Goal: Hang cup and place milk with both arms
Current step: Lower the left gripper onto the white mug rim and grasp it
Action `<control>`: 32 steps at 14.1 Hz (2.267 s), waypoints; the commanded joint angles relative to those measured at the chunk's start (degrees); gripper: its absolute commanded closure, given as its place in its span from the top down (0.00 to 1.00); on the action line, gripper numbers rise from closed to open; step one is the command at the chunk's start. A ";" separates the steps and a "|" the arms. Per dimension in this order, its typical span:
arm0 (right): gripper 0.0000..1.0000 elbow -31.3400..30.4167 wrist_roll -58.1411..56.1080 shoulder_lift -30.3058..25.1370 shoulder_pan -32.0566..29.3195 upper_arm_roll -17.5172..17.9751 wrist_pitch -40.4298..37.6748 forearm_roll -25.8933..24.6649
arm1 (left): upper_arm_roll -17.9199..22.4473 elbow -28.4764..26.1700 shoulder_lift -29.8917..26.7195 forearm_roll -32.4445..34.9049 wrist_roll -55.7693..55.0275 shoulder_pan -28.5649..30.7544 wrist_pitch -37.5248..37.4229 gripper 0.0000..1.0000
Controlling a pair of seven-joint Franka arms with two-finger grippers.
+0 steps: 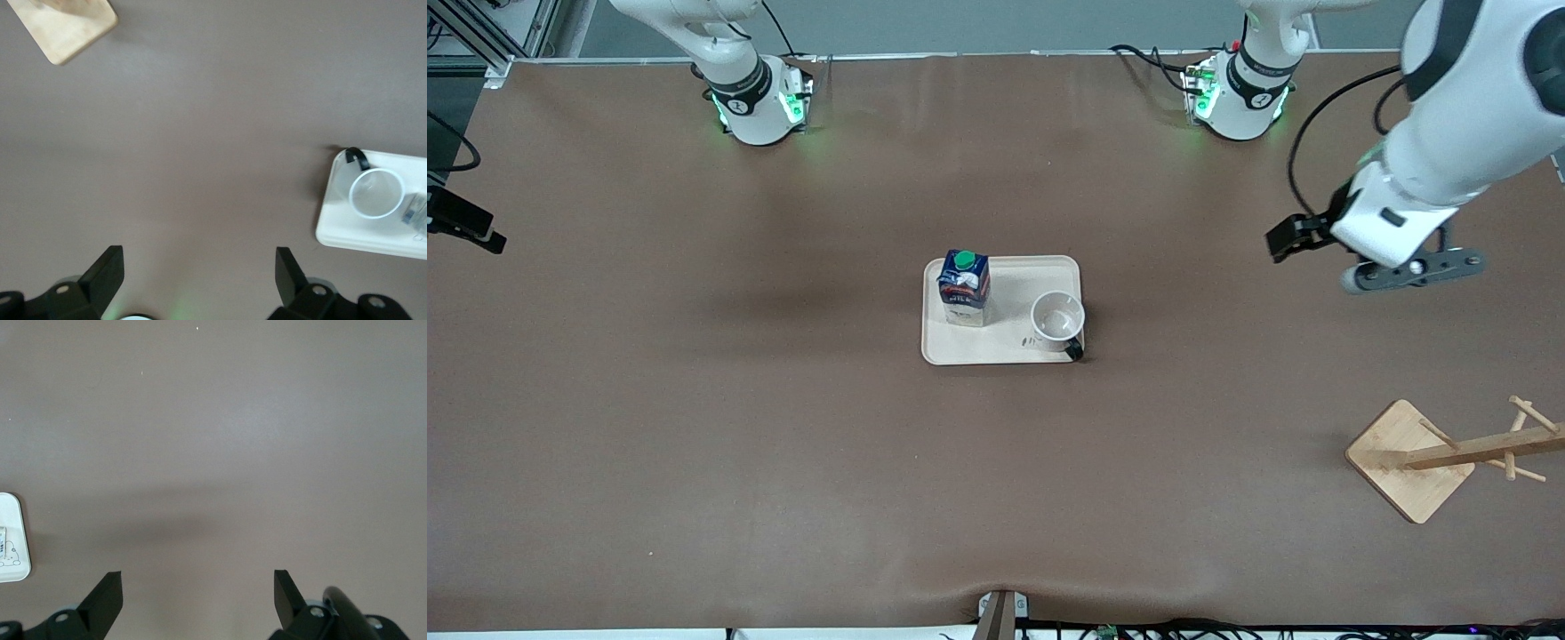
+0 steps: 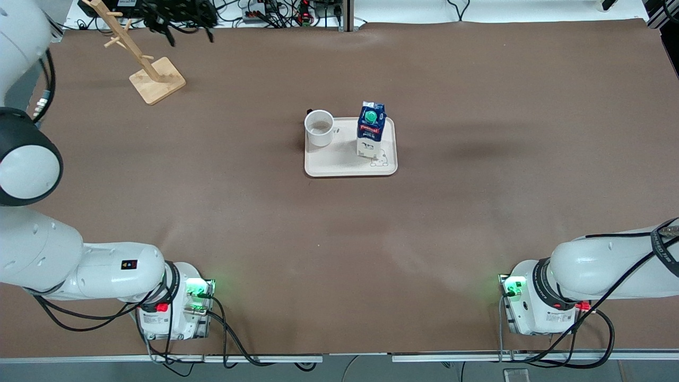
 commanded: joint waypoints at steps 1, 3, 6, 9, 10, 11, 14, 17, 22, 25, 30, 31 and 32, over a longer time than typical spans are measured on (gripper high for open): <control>1.00 0.36 0.04 0.04 -1.13 0.68 -0.42 0.90 | -2.65 -2.83 0.86 -0.66 -5.54 -0.14 4.08 1.00; 1.00 0.36 0.04 0.04 -1.13 0.68 -0.42 0.90 | -3.80 -3.02 4.36 -0.22 -13.96 -2.06 7.69 1.00; 1.00 0.45 0.04 0.04 -1.04 0.68 -0.42 0.90 | -3.80 -3.45 9.11 0.04 -19.77 -5.76 12.88 1.00; 1.00 0.54 -0.04 0.13 -0.95 0.68 -0.42 1.08 | -3.80 -8.88 10.79 0.13 -25.24 -8.31 21.47 1.00; 1.00 0.71 -0.22 0.13 -0.69 0.77 -0.33 1.08 | -3.80 -11.86 11.14 0.13 -26.12 -8.93 25.42 1.00; 1.00 0.71 -0.31 0.13 -0.60 0.77 -0.33 1.08 | -3.80 -14.85 11.76 0.13 -27.17 -9.72 29.55 1.00; 1.00 0.71 -0.48 0.13 -0.25 0.86 -0.07 0.55 | -3.80 -20.58 13.69 0.13 -32.35 -12.44 39.15 1.00; 1.00 0.63 -0.40 0.39 -0.25 0.86 0.46 0.46 | -3.80 -20.86 16.94 0.13 -35.35 -14.73 43.90 0.98; 1.00 1.51 0.04 3.21 0.46 0.95 -0.24 1.07 | -3.54 -20.68 21.60 0.30 -36.58 -16.75 49.79 0.66; 1.00 1.42 -0.22 5.14 0.63 1.04 -0.33 1.16 | -3.19 -20.24 24.94 1.88 -37.02 -16.84 53.84 0.40; 1.00 0.45 0.31 5.93 1.77 1.04 -0.50 1.34 | -3.18 -18.93 25.74 2.93 -37.02 -16.93 54.90 0.00; 1.00 0.28 0.31 6.19 1.86 0.95 -0.94 1.34 | -3.19 -18.92 25.39 3.64 -37.02 -16.93 54.82 0.00; 1.00 0.01 0.31 6.98 2.21 1.04 -1.46 1.51 | -3.19 -18.92 24.95 4.51 -36.94 -16.76 54.82 0.00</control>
